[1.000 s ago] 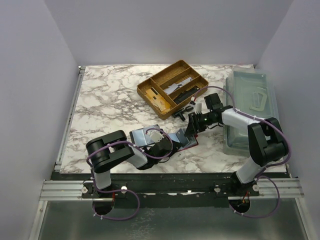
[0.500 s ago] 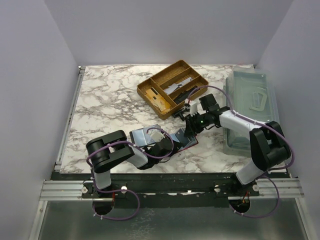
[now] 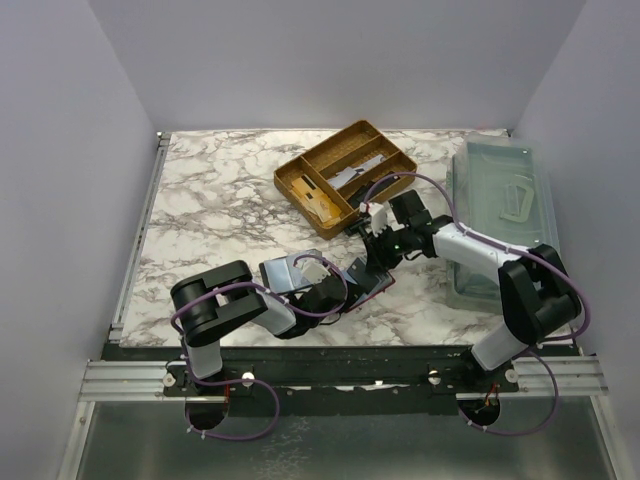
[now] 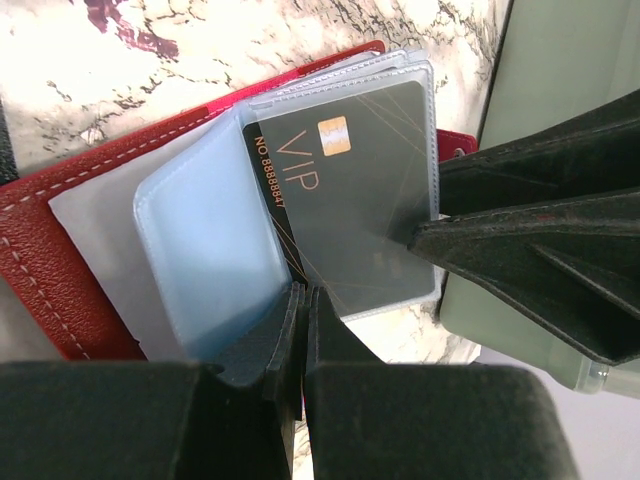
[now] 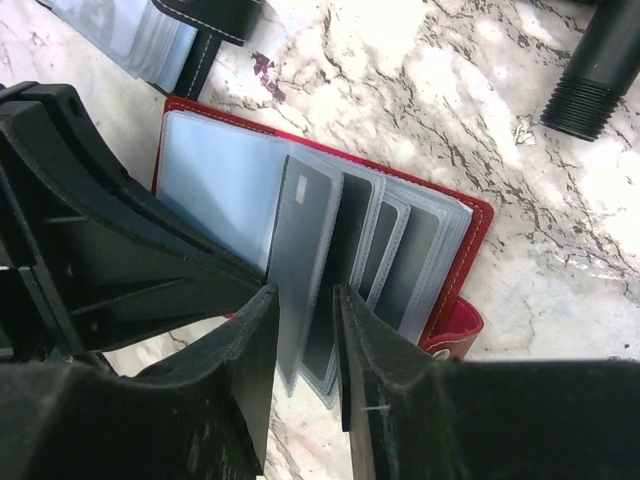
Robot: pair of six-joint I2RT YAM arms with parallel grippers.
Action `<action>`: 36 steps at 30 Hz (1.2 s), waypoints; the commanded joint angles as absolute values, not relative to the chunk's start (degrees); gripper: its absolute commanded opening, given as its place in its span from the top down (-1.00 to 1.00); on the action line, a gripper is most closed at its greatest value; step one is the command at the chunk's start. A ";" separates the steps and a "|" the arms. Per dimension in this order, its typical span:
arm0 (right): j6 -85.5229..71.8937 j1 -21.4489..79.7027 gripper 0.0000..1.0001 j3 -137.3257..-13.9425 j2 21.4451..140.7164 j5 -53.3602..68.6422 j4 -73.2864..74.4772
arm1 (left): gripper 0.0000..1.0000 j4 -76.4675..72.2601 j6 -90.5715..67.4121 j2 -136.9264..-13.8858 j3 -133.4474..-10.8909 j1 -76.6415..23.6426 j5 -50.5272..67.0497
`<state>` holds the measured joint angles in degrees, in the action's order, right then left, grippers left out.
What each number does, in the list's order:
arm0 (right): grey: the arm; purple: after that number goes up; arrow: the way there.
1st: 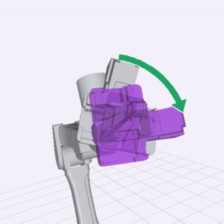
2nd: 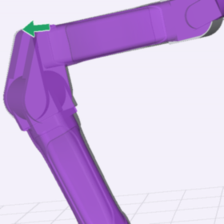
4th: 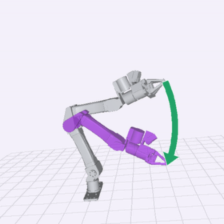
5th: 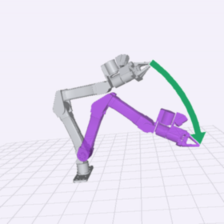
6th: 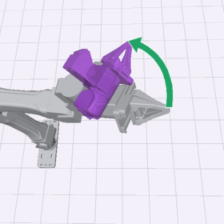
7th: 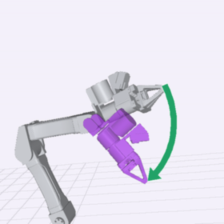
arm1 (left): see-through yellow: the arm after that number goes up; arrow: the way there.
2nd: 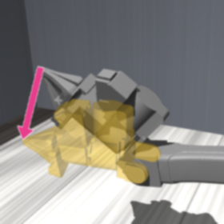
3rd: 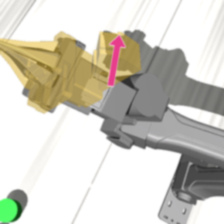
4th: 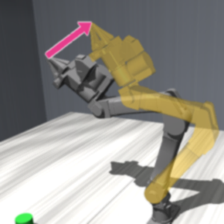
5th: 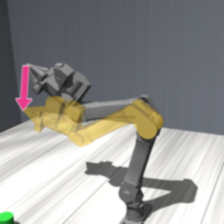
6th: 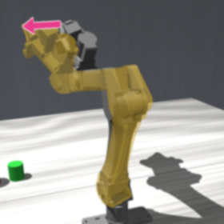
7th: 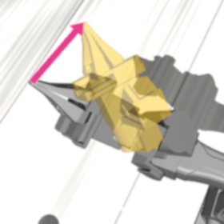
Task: Take the credit cards out of the card holder
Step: Remove the credit card from the card holder.
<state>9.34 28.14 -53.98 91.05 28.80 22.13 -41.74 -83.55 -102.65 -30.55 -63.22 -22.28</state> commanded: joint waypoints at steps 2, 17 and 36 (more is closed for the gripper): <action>10.48 29.24 0.26 -54.19 93.24 27.79 27.15 | 0.94 -32.72 -82.24 -103.15 -29.15 -63.60 -22.44; 12.45 29.35 0.57 -55.32 94.91 37.12 29.93 | 0.93 -32.70 -82.00 -101.79 -28.23 -63.56 -23.29; 8.31 25.23 1.00 -56.21 94.49 48.85 29.97 | 0.02 -55.23 -73.57 -93.12 -15.70 -62.33 -21.02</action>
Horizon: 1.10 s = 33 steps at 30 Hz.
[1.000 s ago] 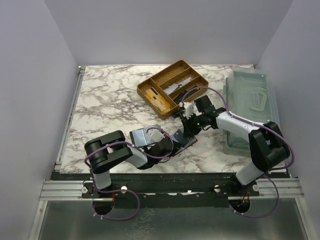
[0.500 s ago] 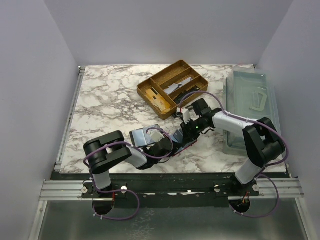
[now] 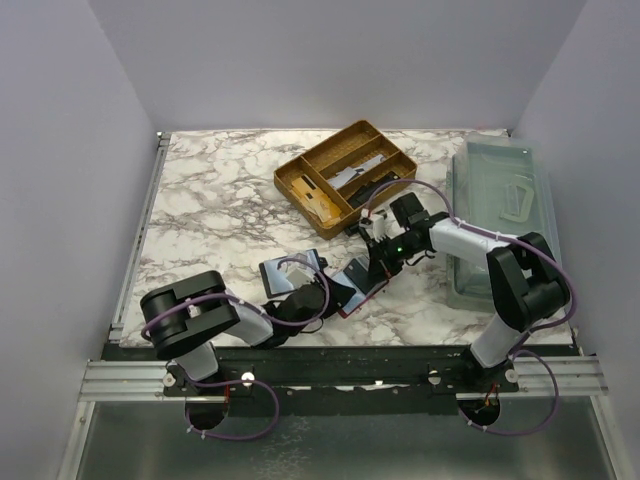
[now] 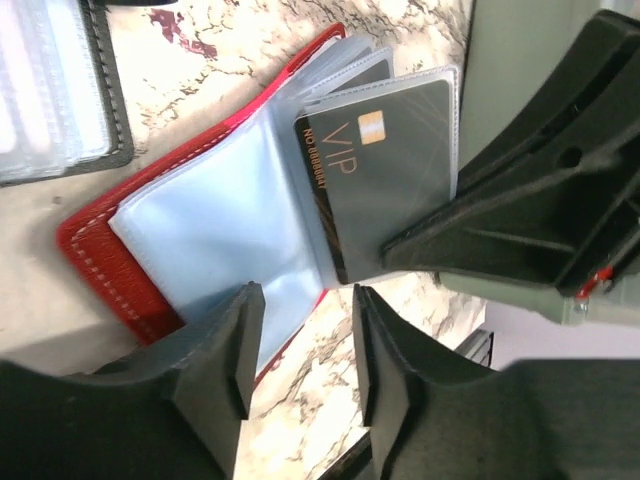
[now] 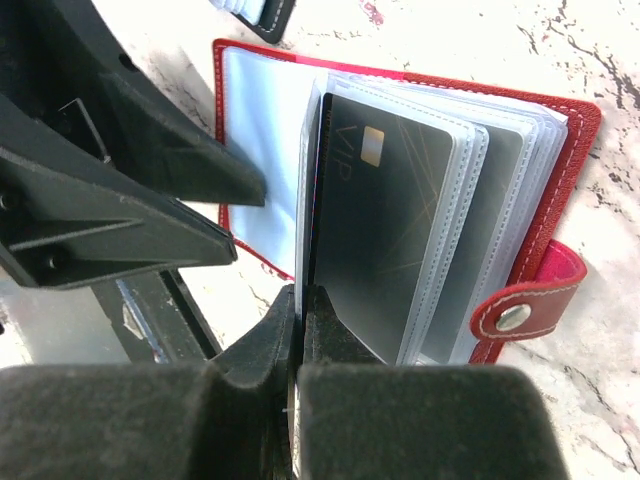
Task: Take the credit cards out of the card holder
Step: Remove the credit card from the card holder.
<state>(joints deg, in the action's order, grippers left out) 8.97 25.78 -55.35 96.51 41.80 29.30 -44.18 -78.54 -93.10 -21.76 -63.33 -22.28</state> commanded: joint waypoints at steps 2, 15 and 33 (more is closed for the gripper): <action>8.43 25.14 1.00 -56.31 94.57 50.68 29.97 | 0.01 -63.11 -72.85 -94.85 -13.68 -61.20 -18.24; 9.16 24.04 1.00 -55.99 96.41 56.61 30.41 | 0.20 -94.76 -74.44 -111.58 -12.82 -56.07 -6.13; 8.06 21.29 1.00 -55.64 93.46 63.84 29.66 | -0.02 -79.83 -72.62 -99.04 -13.73 -56.01 -9.37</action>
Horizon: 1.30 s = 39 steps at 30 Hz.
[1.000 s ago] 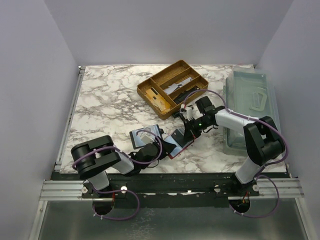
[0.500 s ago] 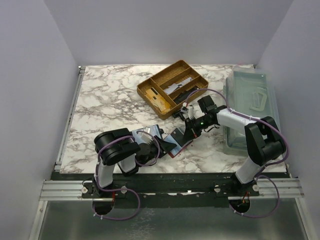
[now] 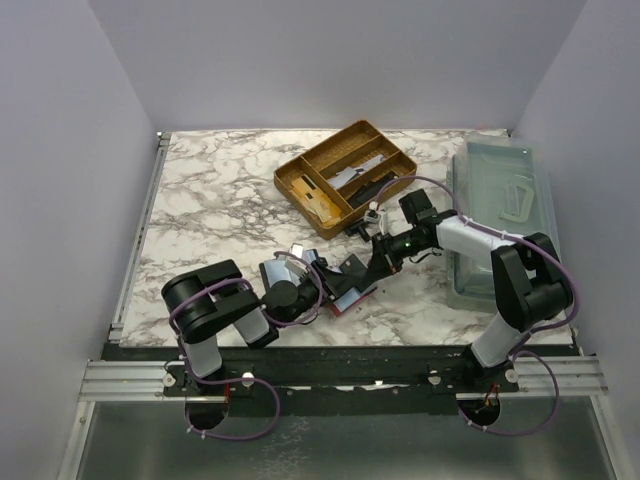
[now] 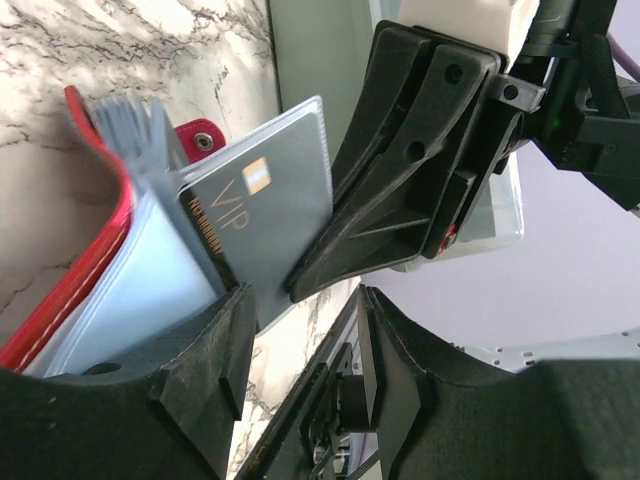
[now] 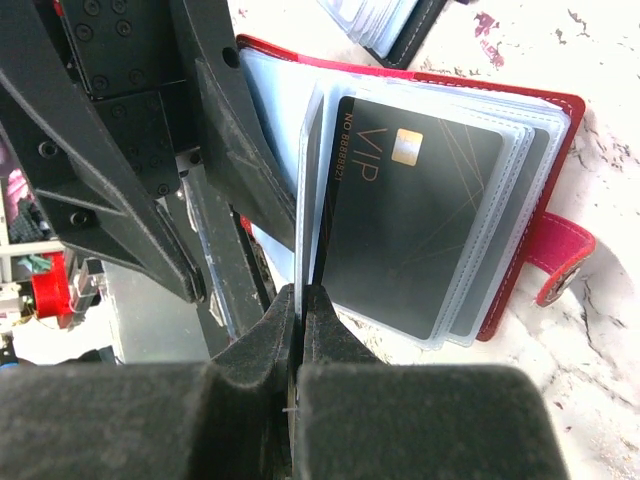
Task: Take the credit cards out of the card holder
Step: Remove the credit card from the card holder.
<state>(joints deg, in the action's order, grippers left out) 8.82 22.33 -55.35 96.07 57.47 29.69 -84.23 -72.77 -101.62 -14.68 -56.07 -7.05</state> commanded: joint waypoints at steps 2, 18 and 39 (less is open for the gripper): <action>7.76 20.74 1.00 -55.35 93.11 64.31 29.30 | -0.02 -74.18 -71.65 -95.83 -13.58 -56.03 -10.12; 9.27 20.14 1.00 -54.80 90.32 73.78 29.60 | 0.11 -62.52 -65.79 -88.72 -18.62 -55.28 -7.89; 7.65 18.59 1.00 -54.22 89.39 74.37 27.77 | -0.03 -43.07 -61.93 -78.17 -21.39 -55.20 -12.55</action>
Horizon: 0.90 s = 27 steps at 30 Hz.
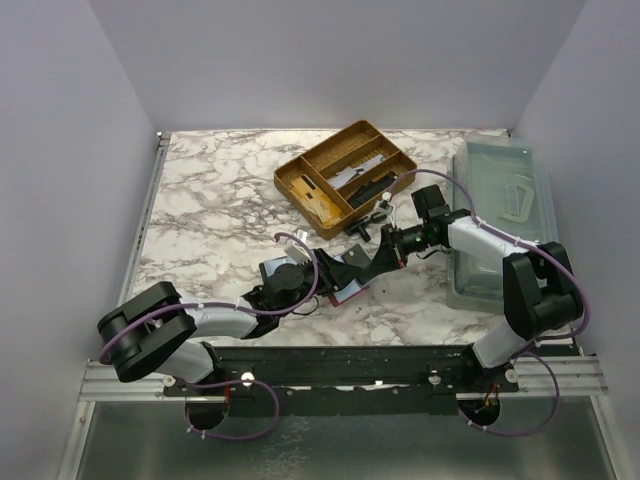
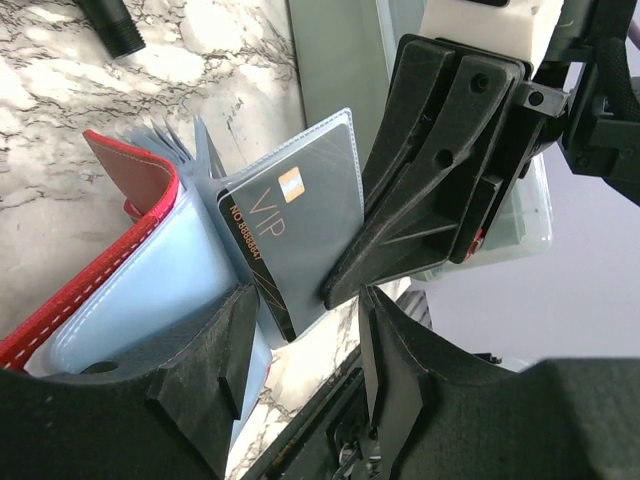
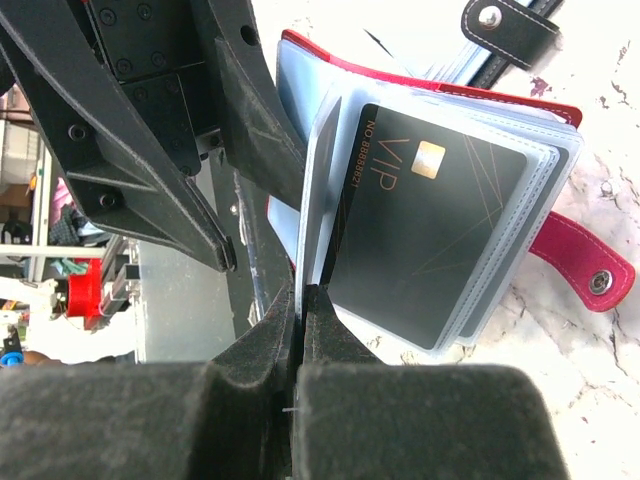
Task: Take the credit cards out of the card holder
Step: Remove the credit card from the card holder.
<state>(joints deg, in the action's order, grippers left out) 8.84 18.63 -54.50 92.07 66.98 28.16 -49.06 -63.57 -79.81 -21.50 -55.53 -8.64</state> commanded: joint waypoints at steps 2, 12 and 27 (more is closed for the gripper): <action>7.58 18.55 1.00 -54.22 89.45 74.55 27.78 | -0.04 -43.00 -61.56 -77.51 -21.25 -55.20 -12.65; 8.52 18.53 1.00 -54.25 89.40 79.04 28.54 | 0.09 -43.07 -62.75 -78.72 -22.21 -55.16 -12.72; 12.48 18.51 0.99 -55.12 92.39 86.10 33.13 | 0.70 -54.44 -65.14 -79.89 -21.71 -54.67 -10.90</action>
